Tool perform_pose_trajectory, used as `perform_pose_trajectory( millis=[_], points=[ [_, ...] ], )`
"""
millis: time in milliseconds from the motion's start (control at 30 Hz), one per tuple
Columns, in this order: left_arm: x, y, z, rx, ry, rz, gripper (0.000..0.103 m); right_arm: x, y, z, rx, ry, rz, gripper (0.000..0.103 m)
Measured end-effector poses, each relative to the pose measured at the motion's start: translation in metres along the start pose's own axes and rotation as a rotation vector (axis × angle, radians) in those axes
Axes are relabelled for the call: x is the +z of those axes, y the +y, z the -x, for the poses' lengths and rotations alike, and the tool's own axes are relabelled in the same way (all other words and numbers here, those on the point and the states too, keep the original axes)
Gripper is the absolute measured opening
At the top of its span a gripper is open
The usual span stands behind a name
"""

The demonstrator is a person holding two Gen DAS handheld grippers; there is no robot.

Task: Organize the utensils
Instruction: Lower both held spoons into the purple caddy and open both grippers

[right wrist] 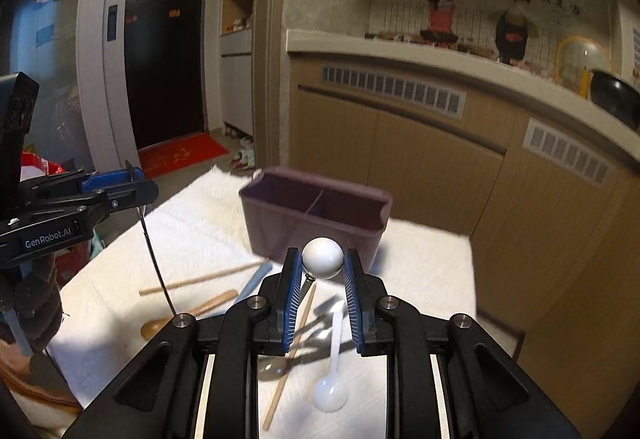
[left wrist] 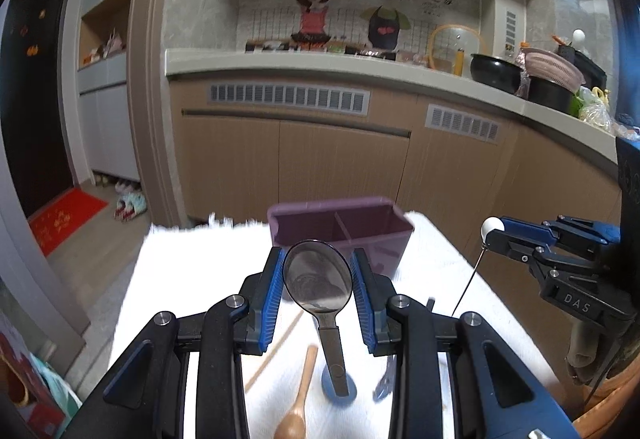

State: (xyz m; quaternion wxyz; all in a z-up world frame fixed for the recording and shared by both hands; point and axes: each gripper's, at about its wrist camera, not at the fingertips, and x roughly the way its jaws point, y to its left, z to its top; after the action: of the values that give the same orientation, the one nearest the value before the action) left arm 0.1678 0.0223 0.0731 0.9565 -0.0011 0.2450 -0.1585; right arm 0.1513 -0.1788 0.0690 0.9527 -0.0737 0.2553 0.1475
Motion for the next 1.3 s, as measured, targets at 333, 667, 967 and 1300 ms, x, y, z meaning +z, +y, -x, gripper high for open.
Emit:
perform_pose_trajectory(
  millis=[333,667,967,1300],
  points=[
    [0.102,-0.010,-0.033,0.052,-0.184,-0.087,0.030,0.090,-0.016,-0.005,-0.082,-0.148,0.086,0.022],
    [0.094,0.015,-0.161,0.006,0.012,-0.002,0.030,0.101,-0.029,-0.117,-0.086,-0.012,0.093,0.022],
    [0.033,0.033,-0.201,-0.057,0.190,0.039,0.064,0.047,-0.044,-0.199,-0.001,0.202,-0.011,0.028],
    [0.038,0.053,-0.125,-0.007,0.044,0.103,0.086,0.042,-0.050,-0.143,-0.051,0.085,-0.028,0.059]
  ],
)
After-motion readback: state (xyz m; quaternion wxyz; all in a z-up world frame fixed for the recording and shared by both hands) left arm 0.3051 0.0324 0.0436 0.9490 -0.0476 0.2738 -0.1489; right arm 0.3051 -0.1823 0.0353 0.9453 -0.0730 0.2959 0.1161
